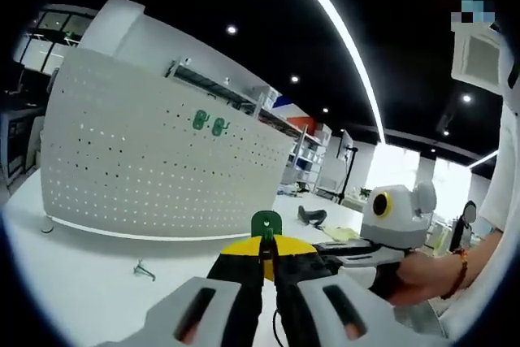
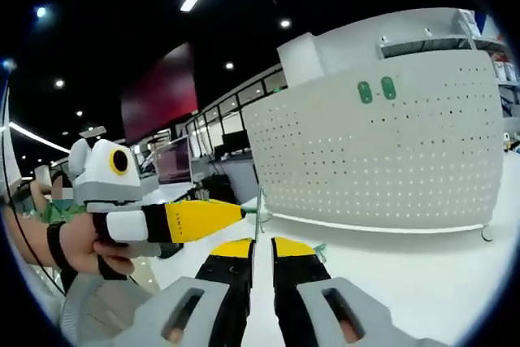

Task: Insert the hook assembly into the mounting plate slot until the hook locks in place.

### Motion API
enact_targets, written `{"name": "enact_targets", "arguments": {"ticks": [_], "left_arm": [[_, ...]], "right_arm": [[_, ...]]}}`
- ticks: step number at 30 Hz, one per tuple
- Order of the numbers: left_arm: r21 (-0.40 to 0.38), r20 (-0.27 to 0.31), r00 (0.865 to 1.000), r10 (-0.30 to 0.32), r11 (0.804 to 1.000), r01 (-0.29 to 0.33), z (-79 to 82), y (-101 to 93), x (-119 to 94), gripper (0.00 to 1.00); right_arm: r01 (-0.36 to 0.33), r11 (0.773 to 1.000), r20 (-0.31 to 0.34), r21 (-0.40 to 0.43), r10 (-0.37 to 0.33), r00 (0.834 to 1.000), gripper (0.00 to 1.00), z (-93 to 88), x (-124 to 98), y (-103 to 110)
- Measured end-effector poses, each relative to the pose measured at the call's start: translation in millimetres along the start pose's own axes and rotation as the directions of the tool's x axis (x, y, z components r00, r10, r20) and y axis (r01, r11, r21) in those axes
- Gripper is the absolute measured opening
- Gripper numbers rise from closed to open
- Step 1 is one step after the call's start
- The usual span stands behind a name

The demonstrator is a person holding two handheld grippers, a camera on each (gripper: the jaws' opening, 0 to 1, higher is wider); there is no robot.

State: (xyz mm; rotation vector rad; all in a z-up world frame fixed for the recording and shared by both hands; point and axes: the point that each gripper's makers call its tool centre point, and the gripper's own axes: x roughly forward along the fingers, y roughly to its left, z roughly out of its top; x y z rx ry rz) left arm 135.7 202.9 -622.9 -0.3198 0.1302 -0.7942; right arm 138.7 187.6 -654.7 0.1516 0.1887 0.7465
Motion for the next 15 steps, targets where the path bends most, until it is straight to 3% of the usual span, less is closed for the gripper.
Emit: {"name": "enact_targets", "arguments": {"ticks": [7, 15], "left_arm": [[0.046, 0.019, 0.999, 0.049, 0.998, -0.05, 15.6, 14.9, 10, 0.03], [0.13, 0.065, 0.986, 0.157, 0.978, -0.164, 42.2, 42.5, 30, 0.03]], "right_arm": [[0.022, 1.0, -0.008, 0.007, -0.022, 1.0, 0.11, -3.3, -13, -14], [0.031, 0.999, -0.011, 0.023, -0.031, 0.999, 0.13, -5.4, -24, -23]]}}
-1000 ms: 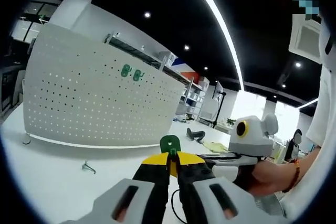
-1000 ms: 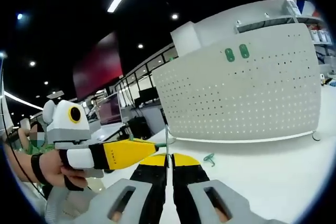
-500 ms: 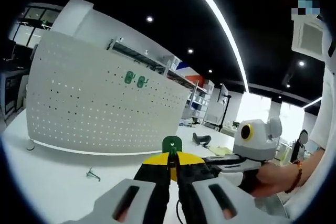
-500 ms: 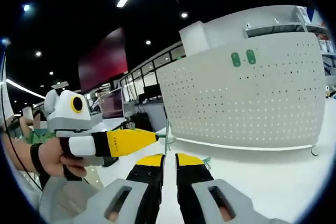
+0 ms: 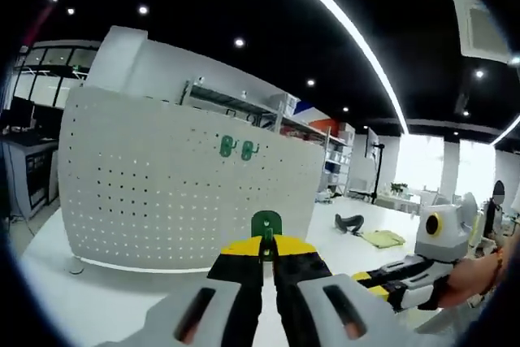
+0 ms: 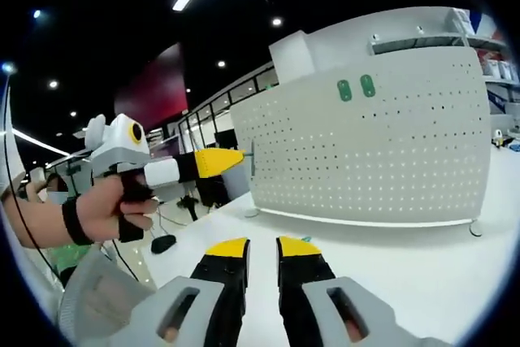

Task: Insert the hook assembly into the mounting plate slot until the hook locks in place.

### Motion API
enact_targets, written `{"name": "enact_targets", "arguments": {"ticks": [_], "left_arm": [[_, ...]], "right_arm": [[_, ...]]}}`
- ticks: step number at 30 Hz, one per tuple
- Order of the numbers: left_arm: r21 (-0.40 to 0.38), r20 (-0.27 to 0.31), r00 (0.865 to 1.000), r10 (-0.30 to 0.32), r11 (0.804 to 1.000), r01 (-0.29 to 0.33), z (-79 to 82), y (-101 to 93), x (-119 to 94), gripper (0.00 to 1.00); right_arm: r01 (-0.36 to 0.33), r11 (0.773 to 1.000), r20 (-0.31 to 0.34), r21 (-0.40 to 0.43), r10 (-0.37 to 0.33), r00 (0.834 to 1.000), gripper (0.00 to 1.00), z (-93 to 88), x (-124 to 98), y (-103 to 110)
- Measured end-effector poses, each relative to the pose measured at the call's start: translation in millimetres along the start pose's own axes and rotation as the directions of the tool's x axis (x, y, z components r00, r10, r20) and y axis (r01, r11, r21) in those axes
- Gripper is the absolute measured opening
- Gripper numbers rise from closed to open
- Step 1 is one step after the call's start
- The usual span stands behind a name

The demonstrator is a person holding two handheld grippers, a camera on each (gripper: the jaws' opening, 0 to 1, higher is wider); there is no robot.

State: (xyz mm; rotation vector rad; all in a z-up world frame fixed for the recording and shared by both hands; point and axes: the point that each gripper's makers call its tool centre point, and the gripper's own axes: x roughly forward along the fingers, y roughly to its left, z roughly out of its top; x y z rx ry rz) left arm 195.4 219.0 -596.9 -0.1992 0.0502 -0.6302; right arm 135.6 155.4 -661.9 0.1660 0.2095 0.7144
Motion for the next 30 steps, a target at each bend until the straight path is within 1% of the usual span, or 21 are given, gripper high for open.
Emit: {"name": "enact_targets", "arguments": {"ticks": [5, 6, 9, 13, 15, 16, 17, 20, 22, 24, 25, 30], "left_arm": [[0.044, 0.007, 1.0, 0.027, 0.999, -0.027, 11.6, 5.9, 17, 0.03], [0.055, 0.01, 0.999, 0.051, 0.997, -0.051, 14.4, 10.4, 21, 0.03], [0.06, 0.015, 0.998, 0.06, 0.996, -0.061, 19.0, 13.4, 29, 0.03], [0.097, 0.026, 0.995, 0.1, 0.99, -0.102, 26.9, 22.5, 42, 0.03], [0.099, 0.032, 0.993, 0.111, 0.989, -0.113, 31.2, 25.2, 48, 0.03], [0.1, 0.038, 0.993, 0.115, 0.988, -0.118, 33.5, 25.8, 51, 0.03], [0.107, 0.046, 0.99, 0.133, 0.985, -0.138, 36.6, 28.5, 53, 0.03], [0.124, 0.06, 0.987, 0.152, 0.98, -0.158, 42.6, 32.7, 61, 0.03], [0.127, 0.06, 0.985, 0.163, 0.977, -0.169, 44.7, 35.2, 66, 0.03], [0.13, 0.069, 0.981, 0.182, 0.973, -0.19, 46.6, 38.9, 70, 0.03], [0.147, 0.069, 0.979, 0.191, 0.969, -0.199, 47.0, 41.1, 72, 0.03], [0.135, 0.078, 0.973, 0.218, 0.964, -0.227, 48.4, 48.0, 82, 0.03]], "right_arm": [[0.016, 1.0, -0.004, -0.003, -0.016, 1.0, 0.15, -1.6, -6, -7], [0.02, 1.0, -0.001, -0.004, -0.02, 1.0, 0.15, -1.0, -8, -9], [0.027, 1.0, -0.002, 0.003, -0.027, 1.0, 0.16, -1.3, -10, -12], [0.027, 1.0, -0.009, -0.004, -0.027, 1.0, 0.18, -2.7, -14, -13], [0.032, 0.999, -0.008, -0.03, -0.032, 0.999, 0.19, -2.9, -17, -15], [0.034, 0.999, -0.007, -0.029, -0.035, 0.999, 0.19, -2.9, -18, -16], [0.033, 0.999, -0.01, -0.023, -0.033, 0.999, 0.19, -3.1, -19, -17], [0.028, 0.999, -0.017, -0.025, -0.029, 0.999, 0.24, -3.3, -19, -19], [0.025, 0.999, -0.015, -0.026, -0.026, 1.0, 0.27, -2.5, -20, -19], [0.025, 0.999, -0.012, -0.03, -0.025, 1.0, 0.27, -2.3, -21, -18], [0.024, 0.999, -0.015, -0.029, -0.024, 1.0, 0.27, -3.3, -21, -18], [0.023, 0.999, -0.027, -0.031, -0.024, 0.999, 0.28, -8.4, -24, -18]]}}
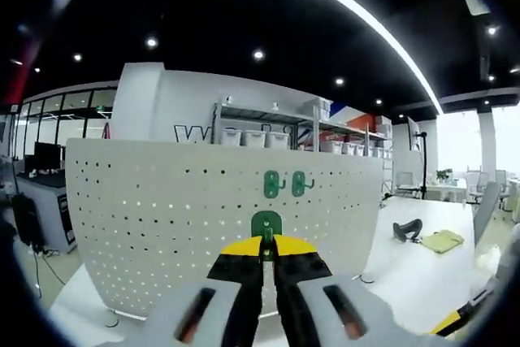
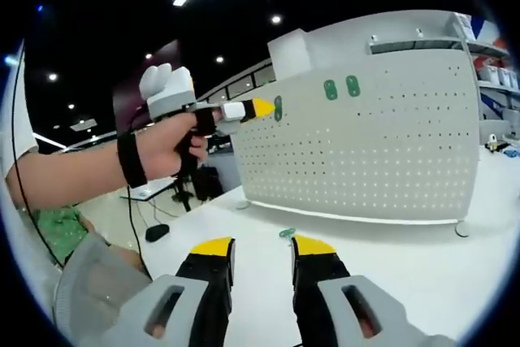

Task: Insert the hook assembly into the mounting plate slot until the hook locks in place.

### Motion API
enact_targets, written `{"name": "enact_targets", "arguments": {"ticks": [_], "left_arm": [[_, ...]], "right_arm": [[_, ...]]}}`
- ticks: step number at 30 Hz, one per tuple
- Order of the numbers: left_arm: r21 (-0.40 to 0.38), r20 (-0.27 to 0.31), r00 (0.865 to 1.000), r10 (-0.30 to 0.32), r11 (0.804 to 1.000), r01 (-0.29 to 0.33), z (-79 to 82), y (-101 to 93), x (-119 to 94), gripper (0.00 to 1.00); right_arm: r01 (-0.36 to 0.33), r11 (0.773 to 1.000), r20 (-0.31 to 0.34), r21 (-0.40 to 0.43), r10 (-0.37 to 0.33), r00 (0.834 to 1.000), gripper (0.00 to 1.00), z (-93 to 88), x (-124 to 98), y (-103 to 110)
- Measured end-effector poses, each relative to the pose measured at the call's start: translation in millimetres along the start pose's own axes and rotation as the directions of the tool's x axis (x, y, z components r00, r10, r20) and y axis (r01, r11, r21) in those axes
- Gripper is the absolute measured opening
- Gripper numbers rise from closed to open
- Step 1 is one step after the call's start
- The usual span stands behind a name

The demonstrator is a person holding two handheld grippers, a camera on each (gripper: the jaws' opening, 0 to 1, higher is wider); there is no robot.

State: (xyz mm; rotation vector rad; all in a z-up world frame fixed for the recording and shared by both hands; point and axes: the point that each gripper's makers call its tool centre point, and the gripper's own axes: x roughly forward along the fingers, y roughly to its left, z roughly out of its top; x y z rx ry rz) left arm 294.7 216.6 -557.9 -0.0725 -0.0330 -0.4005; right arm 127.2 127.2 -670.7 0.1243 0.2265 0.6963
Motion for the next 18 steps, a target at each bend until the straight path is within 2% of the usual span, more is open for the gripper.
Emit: {"name": "enact_targets", "arguments": {"ticks": [2, 7, 16, 18], "left_arm": [[-0.014, 0.007, 1.0, 0.001, 1.0, -0.001, 1.4, 0.3, 4, 0.03], [0.022, 0.03, 0.999, 0.037, 0.999, -0.038, 7.8, 3.3, 16, 0.03], [0.034, 0.07, 0.995, 0.073, 0.997, -0.075, 19.7, 6.9, 38, 0.03], [0.079, 0.078, 0.993, 0.084, 0.993, -0.09, 22.5, 8.8, 44, 0.03]], "right_arm": [[0.005, 1.0, 0.004, 0.007, -0.005, 1.0, 0.28, -0.3, -2, -1], [0.016, 1.0, 0.008, 0.017, -0.016, 1.0, 0.28, -0.5, -5, -5], [0.032, 0.999, 0.001, 0.029, -0.032, 0.999, 0.29, -4.6, -10, -12], [0.038, 0.999, 0.002, 0.033, -0.038, 0.999, 0.29, -4.9, -11, -15]]}}
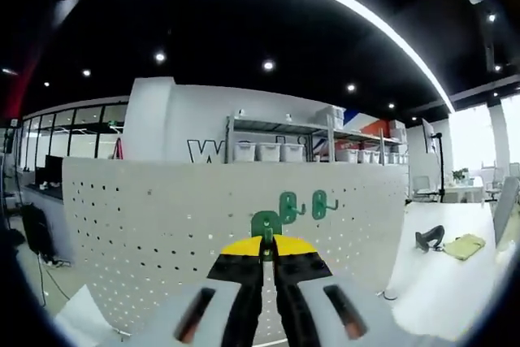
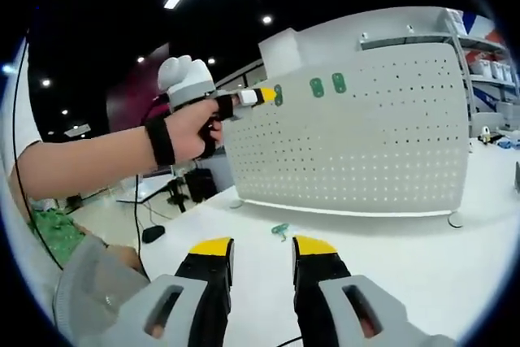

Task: Insert the hook assembly into the mounting plate slot until the hook locks in place.

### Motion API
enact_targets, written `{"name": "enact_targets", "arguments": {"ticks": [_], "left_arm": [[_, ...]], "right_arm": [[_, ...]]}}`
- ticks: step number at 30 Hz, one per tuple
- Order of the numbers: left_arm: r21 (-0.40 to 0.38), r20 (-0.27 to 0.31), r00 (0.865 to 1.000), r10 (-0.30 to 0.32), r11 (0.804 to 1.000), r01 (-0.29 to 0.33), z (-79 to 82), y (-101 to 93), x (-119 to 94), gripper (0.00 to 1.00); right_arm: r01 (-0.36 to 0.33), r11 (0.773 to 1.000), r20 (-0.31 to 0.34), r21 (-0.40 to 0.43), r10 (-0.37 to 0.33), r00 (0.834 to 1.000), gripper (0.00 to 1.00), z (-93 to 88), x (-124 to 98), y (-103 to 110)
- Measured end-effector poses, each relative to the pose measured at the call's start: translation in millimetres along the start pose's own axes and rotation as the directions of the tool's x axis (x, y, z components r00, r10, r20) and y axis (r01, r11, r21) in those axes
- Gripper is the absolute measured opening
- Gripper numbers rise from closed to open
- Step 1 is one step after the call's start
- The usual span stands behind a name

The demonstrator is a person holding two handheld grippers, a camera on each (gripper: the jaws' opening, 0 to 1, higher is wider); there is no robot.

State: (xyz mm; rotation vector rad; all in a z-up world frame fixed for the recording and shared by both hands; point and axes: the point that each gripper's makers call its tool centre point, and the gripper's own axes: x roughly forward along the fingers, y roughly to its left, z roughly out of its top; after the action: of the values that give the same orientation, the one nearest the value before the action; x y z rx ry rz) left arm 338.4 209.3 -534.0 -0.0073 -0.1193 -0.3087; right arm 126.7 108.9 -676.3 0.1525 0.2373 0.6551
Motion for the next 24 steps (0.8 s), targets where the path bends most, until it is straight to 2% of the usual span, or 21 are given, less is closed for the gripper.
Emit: {"name": "enact_targets", "arguments": {"ticks": [3, 7, 10, 15, 24], "left_arm": [[-0.016, 0.018, 1.0, -0.002, 1.0, 0.002, 4.5, -2.3, 7, 0.03], [0.007, 0.02, 1.0, 0.012, 1.0, -0.012, 5.9, -3.3, 16, 0.03], [-0.002, 0.016, 0.999, 0.034, 0.999, -0.034, 4.7, -1.2, 21, 0.03], [0.028, 0.025, 0.997, 0.067, 0.997, -0.068, 4.8, 1.0, 27, 0.03], [-0.021, 0.067, 0.994, 0.086, 0.996, -0.085, 12.2, 3.7, 42, 0.03]], "right_arm": [[0.005, 1.0, 0.001, 0.012, -0.005, 1.0, 0.28, 0.2, 0, -3], [0.005, 1.0, -0.001, 0.01, -0.005, 1.0, 0.29, 0.5, 1, -5], [0.008, 1.0, 0.0, 0.009, -0.008, 1.0, 0.29, 1.0, 0, -7], [0.009, 1.0, -0.003, 0.012, -0.009, 1.0, 0.28, -1.7, 0, -10], [0.024, 1.0, -0.011, 0.018, -0.024, 1.0, 0.29, -4.1, -3, -15]]}}
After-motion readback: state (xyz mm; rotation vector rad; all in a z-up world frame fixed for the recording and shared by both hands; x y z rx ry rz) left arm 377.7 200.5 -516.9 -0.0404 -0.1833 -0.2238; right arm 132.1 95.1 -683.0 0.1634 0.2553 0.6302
